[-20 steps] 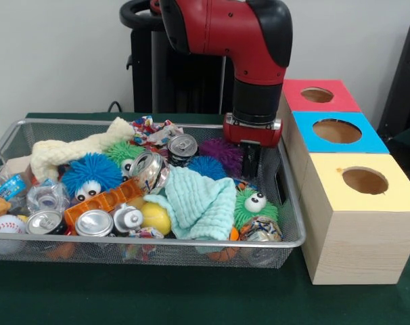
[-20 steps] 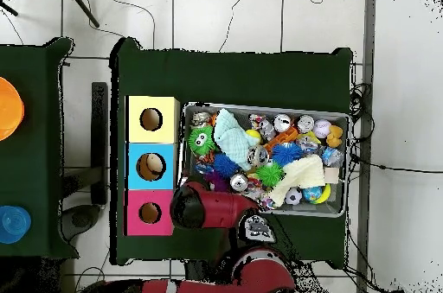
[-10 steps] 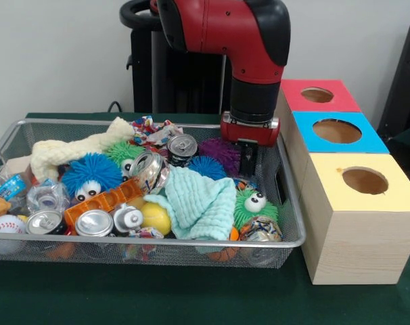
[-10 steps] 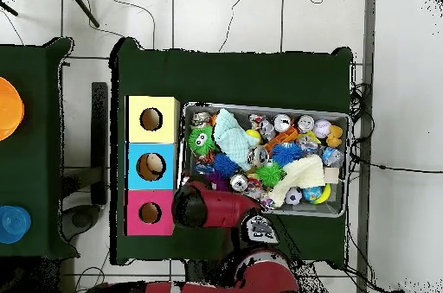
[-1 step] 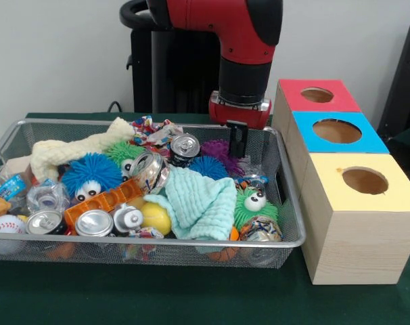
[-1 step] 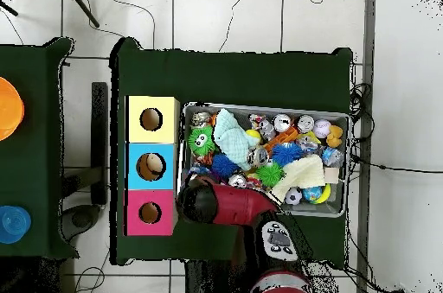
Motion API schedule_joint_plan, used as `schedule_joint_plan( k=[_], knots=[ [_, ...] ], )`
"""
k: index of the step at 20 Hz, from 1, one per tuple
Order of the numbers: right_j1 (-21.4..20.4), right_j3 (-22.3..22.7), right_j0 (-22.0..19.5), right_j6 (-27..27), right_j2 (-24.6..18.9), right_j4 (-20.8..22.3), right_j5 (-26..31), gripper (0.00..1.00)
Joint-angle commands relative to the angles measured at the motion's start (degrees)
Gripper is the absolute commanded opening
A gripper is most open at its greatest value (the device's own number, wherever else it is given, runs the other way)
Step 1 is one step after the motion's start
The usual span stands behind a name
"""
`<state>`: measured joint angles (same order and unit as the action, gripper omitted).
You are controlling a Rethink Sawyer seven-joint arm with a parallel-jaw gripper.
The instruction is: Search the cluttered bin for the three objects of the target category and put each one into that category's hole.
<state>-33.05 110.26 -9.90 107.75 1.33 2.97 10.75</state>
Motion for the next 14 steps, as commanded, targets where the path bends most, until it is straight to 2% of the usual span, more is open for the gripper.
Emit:
schedule_joint_plan(
  k=[1, 5, 11, 12, 14],
  knots=[
    [0.7, -3.2, 1.4, 2.7, -0.5, 2.8, 4.5, 0.0],
    [6.8, -5.7, 3.3, 3.5, 0.9, 4.1, -0.4, 0.0],
    [7.6, -6.0, 2.7, 3.0, -0.1, 5.3, -0.5, 0.0],
    [7.7, -6.1, 2.4, 3.0, -0.4, 5.7, -0.4, 1.0],
    [7.7, -6.1, 1.9, 2.9, -0.9, 5.8, -0.5, 1.0]
  ],
)
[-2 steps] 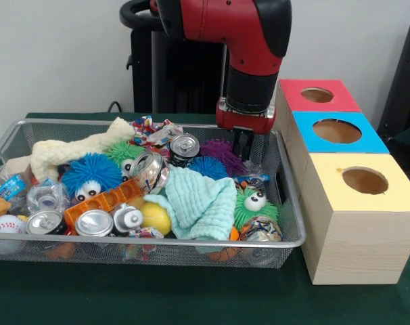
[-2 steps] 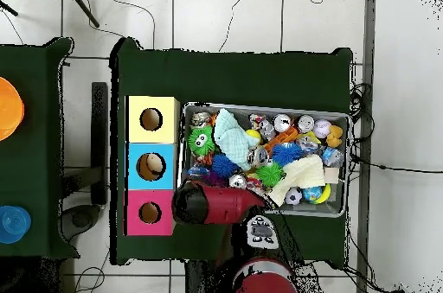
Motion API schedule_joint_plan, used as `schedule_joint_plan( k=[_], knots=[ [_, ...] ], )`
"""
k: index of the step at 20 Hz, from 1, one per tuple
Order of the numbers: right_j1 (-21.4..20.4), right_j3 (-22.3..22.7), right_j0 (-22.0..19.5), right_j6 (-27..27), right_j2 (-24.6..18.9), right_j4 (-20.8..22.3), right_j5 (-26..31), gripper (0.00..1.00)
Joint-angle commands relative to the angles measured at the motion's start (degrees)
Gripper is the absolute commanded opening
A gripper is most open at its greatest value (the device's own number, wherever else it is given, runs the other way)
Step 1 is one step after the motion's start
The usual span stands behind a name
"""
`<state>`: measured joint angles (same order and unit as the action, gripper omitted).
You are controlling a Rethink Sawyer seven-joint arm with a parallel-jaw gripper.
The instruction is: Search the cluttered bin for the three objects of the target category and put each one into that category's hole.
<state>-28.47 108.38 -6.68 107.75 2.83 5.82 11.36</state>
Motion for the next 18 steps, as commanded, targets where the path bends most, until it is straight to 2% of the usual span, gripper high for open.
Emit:
schedule_joint_plan(
  k=[1, 9, 15, 18],
  knots=[
    [3.2, -4.2, -1.6, 2.8, -2.6, 3.0, -1.2, 1.0],
    [2.6, -3.5, -1.5, 6.3, -2.3, 1.1, -3.5, 1.0],
    [-1.8, 2.2, -5.8, 16.2, -5.7, -4.3, -15.2, 1.0],
    [-4.0, 3.5, -7.3, 17.6, -6.8, -6.6, -15.6, 1.0]
  ],
)
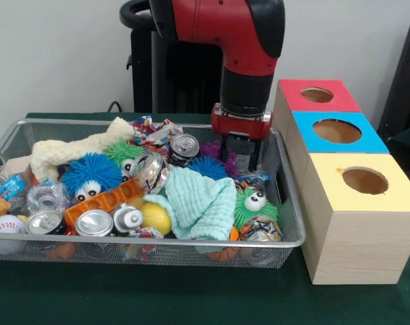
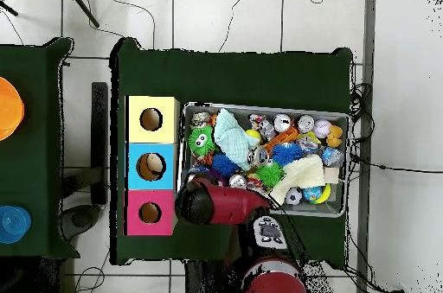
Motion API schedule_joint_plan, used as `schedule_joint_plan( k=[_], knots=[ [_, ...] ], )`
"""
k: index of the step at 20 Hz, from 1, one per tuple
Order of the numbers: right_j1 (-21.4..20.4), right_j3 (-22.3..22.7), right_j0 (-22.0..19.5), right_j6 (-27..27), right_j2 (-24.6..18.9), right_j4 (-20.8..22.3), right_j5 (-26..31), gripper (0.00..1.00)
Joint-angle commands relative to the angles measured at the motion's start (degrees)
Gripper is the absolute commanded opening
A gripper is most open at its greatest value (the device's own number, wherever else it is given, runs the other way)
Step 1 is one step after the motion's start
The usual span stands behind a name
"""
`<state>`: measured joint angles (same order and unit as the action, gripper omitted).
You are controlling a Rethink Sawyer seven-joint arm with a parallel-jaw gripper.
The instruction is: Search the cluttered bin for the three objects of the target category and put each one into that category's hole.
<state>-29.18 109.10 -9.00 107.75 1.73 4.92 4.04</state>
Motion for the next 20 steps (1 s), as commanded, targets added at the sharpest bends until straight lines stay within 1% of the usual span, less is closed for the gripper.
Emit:
schedule_joint_plan(
  k=[1, 2, 5, 9, 12, 15, 17, 20],
  knots=[
    [-3.8, 2.7, -4.7, 17.6, -5.4, -6.9, -7.5, 1.0],
    [-4.0, 2.4, -3.8, 18.2, -4.4, -8.6, -7.0, 1.0],
    [-2.7, 0.5, -0.2, 18.3, -0.2, -13.5, -4.3, 1.0],
    [0.1, -0.2, 3.8, 17.6, 3.4, -18.1, -5.2, 1.0],
    [0.7, 0.9, 5.1, 15.9, 4.2, -19.3, -5.3, 1.0],
    [3.5, -0.4, 8.4, 13.5, 7.4, -20.3, -3.6, 1.0],
    [5.1, -1.1, 9.9, 11.4, 8.9, -19.9, -1.7, 1.0],
    [5.2, -0.4, 9.8, 11.3, 8.8, -20.1, -2.0, 1.0]
  ],
)
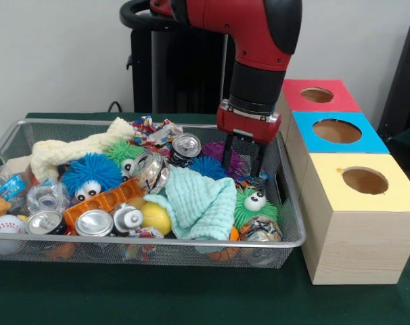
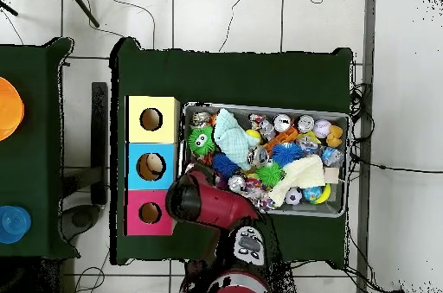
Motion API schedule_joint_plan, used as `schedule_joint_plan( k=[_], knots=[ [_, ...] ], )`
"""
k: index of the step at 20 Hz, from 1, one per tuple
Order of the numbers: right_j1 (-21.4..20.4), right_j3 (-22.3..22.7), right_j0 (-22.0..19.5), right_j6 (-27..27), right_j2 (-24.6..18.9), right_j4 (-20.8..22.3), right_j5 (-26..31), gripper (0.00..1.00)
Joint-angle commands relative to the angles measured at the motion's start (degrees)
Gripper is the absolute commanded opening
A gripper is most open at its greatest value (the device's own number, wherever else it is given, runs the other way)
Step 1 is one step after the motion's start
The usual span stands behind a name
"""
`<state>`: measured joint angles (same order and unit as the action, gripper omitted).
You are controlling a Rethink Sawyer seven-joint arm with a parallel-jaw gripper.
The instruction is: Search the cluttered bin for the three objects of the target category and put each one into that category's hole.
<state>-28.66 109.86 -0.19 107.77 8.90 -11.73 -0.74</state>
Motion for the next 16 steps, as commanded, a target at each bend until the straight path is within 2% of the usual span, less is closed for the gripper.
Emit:
schedule_joint_plan(
  k=[1, 8, 16],
  knots=[
    [4.8, -1.1, 1.2, 11.3, 1.8, -3.4, 2.5, 1.0],
    [4.4, -1.8, 2.5, 12.0, 4.0, -5.2, 4.1, 1.0],
    [2.3, 0.9, 1.3, 12.5, 2.0, -4.5, -0.5, 1.0]
  ],
)
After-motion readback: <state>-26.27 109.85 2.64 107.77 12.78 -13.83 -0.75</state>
